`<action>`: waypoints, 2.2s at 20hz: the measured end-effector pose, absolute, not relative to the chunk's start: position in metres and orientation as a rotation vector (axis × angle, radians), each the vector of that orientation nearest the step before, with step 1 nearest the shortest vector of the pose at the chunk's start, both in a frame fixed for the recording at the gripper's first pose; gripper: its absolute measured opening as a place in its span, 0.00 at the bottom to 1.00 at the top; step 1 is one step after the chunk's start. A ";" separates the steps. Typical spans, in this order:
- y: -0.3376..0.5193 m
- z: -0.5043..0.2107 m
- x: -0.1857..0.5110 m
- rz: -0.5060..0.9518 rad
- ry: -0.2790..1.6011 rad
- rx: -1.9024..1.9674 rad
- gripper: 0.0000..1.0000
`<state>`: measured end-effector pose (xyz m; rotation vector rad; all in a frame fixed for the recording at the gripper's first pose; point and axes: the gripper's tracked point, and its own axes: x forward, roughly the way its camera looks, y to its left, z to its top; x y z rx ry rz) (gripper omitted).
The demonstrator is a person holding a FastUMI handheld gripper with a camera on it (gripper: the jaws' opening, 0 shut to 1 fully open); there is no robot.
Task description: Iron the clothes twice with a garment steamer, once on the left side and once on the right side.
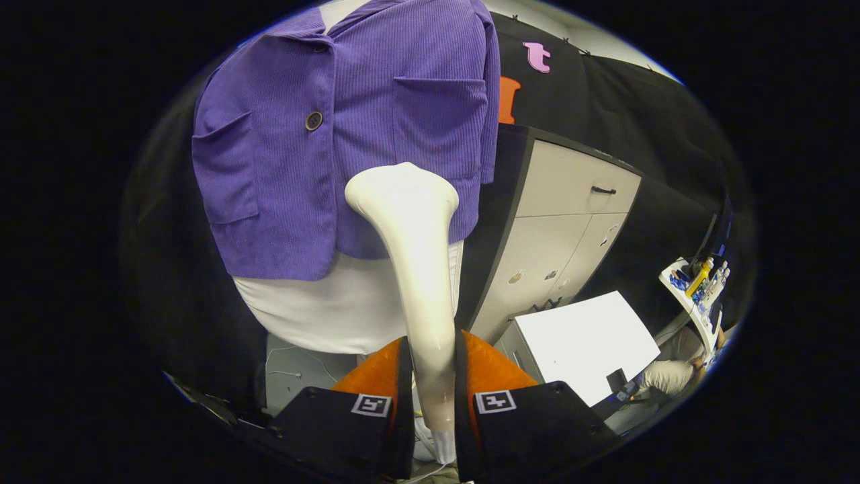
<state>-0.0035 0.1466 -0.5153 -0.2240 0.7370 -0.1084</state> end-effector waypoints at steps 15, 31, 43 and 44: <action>0.164 -0.386 0.001 -0.110 0.585 -0.164 0.32; 0.298 -0.183 0.028 0.041 0.224 -0.146 0.32; 0.395 -0.154 0.051 0.131 0.143 -0.198 0.32; 0.400 -0.158 0.057 0.130 0.149 -0.212 0.32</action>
